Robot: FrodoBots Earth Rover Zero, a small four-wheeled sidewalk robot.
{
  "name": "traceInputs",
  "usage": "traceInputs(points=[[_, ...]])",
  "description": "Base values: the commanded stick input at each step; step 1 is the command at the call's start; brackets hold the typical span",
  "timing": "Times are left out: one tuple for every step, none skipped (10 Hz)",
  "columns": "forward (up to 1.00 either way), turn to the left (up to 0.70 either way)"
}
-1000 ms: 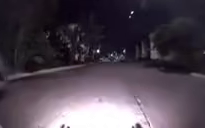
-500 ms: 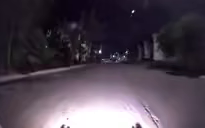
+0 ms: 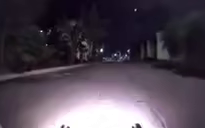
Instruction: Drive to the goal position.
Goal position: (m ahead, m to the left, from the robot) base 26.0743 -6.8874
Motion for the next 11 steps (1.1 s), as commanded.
traceInputs(points=[[0.85,0.00],[0.85,0.00],[0.85,0.00],[0.85,0.00],[0.85,0.00],[0.85,0.00],[0.85,0.00],[0.85,0.00],[0.85,0.00],[0.85,0.00],[0.85,0.00]])
